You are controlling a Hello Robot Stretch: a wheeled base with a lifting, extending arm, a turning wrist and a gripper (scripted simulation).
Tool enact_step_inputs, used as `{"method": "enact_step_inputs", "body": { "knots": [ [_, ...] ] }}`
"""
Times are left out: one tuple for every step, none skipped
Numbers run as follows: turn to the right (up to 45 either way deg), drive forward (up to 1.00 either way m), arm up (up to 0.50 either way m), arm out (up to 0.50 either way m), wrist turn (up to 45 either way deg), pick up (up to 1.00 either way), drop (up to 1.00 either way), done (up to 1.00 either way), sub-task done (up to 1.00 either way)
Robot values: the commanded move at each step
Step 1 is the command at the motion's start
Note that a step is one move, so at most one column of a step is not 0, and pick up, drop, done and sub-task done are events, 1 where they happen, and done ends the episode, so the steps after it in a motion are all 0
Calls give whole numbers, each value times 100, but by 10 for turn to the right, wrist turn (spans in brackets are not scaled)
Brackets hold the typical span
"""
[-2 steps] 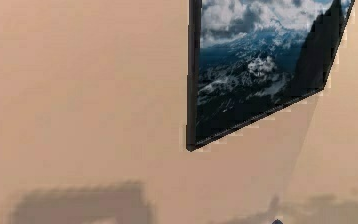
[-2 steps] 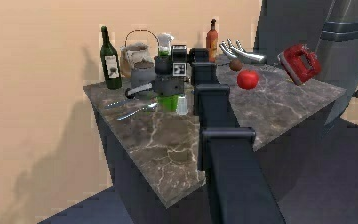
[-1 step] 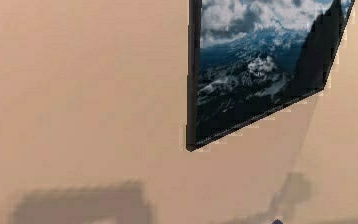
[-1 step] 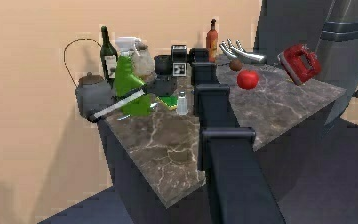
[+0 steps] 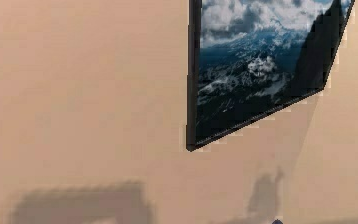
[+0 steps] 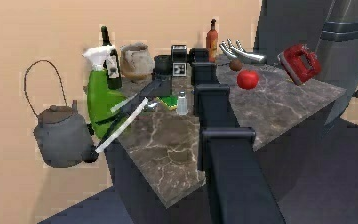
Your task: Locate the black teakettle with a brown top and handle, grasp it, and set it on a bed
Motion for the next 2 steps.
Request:
{"method": "enact_step_inputs", "body": {
  "knots": [
    [0,0,0,0,-120,0,0,0,0],
    [0,0,0,-36,0,0,0,0,0]
  ]
}}
